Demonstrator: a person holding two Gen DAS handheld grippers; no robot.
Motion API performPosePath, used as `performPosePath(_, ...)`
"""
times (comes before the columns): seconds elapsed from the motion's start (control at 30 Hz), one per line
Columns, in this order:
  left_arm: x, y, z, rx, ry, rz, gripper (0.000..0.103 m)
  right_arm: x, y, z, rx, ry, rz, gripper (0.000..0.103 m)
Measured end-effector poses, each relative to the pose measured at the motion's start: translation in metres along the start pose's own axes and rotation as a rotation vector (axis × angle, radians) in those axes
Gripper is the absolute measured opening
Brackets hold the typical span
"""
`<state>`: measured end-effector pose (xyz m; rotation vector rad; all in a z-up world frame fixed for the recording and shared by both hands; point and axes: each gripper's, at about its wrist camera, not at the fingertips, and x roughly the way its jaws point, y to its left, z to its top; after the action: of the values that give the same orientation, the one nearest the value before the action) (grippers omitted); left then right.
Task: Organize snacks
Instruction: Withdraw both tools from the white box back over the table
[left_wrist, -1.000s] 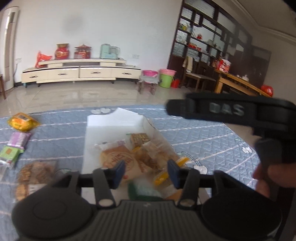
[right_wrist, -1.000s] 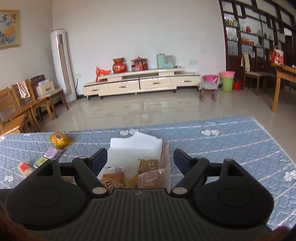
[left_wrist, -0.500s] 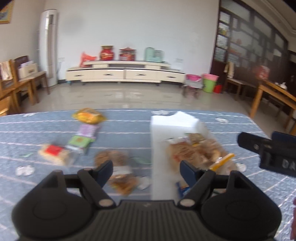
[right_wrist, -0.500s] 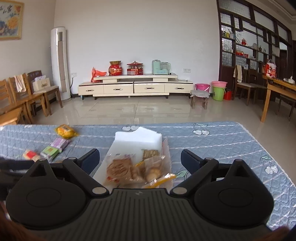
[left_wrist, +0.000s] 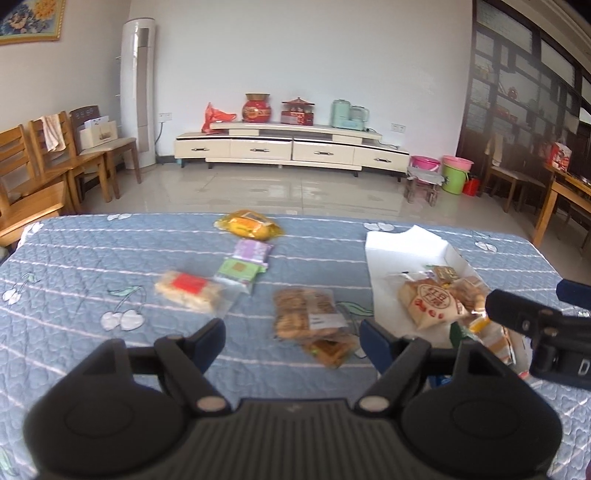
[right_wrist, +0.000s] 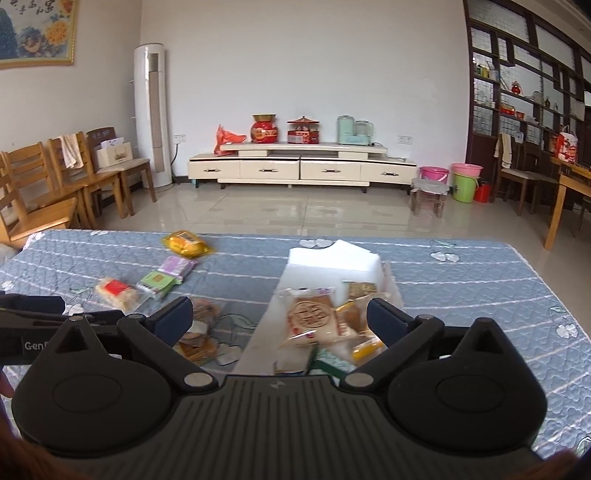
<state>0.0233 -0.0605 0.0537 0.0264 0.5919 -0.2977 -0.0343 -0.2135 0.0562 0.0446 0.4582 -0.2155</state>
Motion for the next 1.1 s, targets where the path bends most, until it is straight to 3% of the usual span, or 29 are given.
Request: performPosePath(1.1,-0.002,0.085,-0.03,-0.103,0.019,0.099,0.082,0.028,0.059,-0.012,-0.094,0.083,0.137,0.103)
